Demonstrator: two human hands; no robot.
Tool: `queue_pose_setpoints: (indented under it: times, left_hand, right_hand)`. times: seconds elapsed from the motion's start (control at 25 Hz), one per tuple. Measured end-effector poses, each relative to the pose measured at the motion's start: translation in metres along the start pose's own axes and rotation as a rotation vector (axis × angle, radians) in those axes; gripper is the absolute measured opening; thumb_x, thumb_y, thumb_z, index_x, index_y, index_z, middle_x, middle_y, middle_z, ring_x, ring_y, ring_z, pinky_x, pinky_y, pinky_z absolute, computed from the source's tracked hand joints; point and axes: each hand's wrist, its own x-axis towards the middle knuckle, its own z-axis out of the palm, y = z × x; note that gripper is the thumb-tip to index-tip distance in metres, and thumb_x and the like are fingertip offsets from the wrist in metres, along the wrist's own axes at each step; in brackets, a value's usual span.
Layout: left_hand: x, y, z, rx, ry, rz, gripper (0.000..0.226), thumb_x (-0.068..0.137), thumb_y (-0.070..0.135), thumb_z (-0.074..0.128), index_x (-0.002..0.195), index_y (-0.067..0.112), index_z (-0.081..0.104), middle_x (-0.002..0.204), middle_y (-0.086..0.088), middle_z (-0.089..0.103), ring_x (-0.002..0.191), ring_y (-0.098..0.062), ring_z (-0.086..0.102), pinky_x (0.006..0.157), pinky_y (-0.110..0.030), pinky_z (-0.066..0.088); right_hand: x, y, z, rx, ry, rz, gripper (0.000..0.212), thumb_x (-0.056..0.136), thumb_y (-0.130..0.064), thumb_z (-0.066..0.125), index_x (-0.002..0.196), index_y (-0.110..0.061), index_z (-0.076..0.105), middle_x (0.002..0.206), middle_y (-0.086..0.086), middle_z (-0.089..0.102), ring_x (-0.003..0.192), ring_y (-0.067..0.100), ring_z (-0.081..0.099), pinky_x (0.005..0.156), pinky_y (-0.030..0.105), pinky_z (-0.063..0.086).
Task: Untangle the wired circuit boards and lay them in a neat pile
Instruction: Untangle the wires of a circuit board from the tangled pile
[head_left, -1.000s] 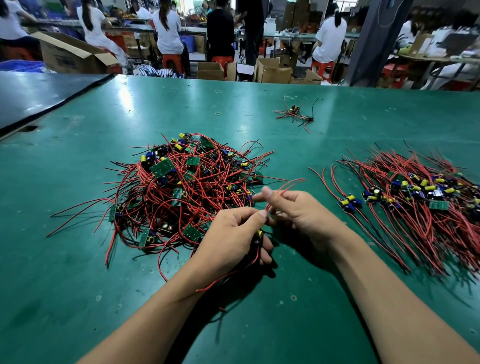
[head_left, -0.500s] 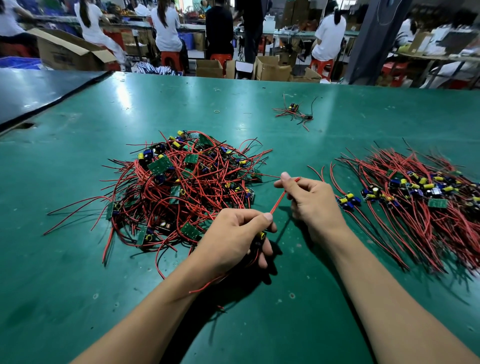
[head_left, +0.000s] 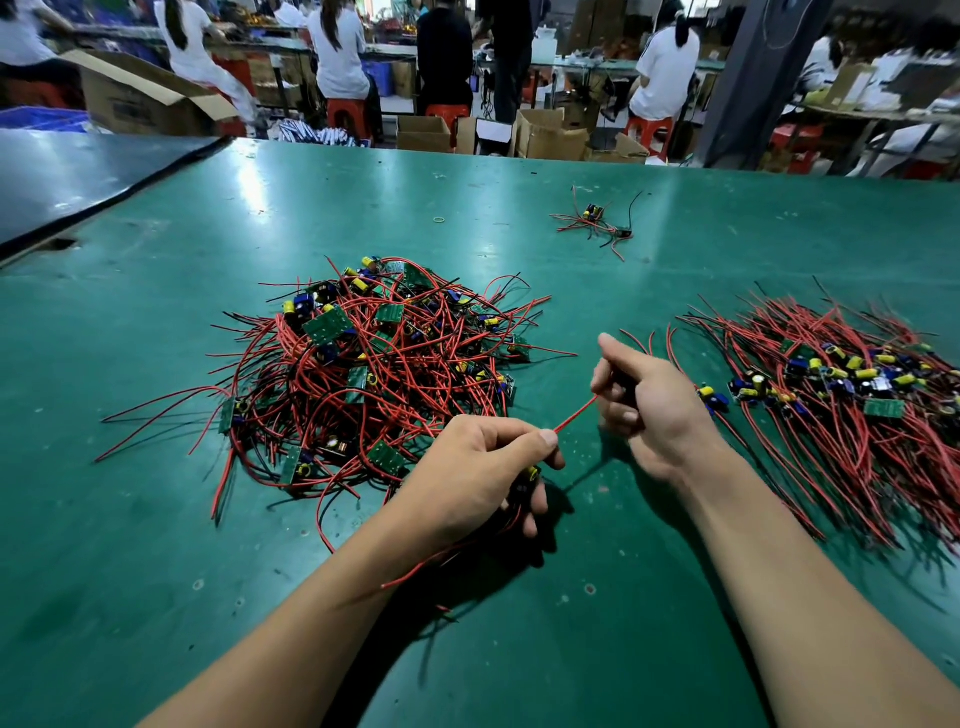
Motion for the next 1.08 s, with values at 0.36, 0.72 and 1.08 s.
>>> queue_pose_setpoints:
  times: [0.36,0.72,1.08]
  left_hand:
    - [0.000,0.000,0.000,0.028,0.002,-0.029,0.028,0.097,0.022,0.057,0.085,-0.001,0.066,0.055,-0.013,0.061,0.037,-0.020,0.055,0.040,-0.017,0.041]
    - [0.002,0.002,0.001,-0.222,0.114,0.002,0.028,0.101,0.023,0.051,0.101,-0.001,0.064,0.071,-0.015,0.069,0.054,-0.025,0.065,0.052,-0.027,0.056]
    - [0.007,0.012,-0.010,-0.552,0.192,0.232,0.016,0.093,0.011,0.054,0.106,0.006,0.060,0.109,-0.015,0.073,0.102,-0.026,0.069,0.089,-0.037,0.057]
  right_hand:
    - [0.001,0.009,-0.006,-0.773,0.202,-0.463,0.042,0.102,-0.041,0.055,0.073,-0.019,0.075,0.058,-0.007,0.054,0.055,0.006,0.045,0.061,0.029,0.037]
    - [-0.001,0.007,0.012,-0.156,0.016,-0.007,0.087,0.052,-0.085,0.063,0.101,-0.013,0.071,0.064,-0.005,0.060,0.039,0.010,0.038,0.040,0.019,0.026]
    - [-0.012,0.016,0.014,-0.498,-0.289,-0.206,0.019,0.100,-0.016,0.061,0.091,-0.001,0.069,0.062,-0.010,0.060,0.055,0.004,0.049,0.054,0.021,0.040]
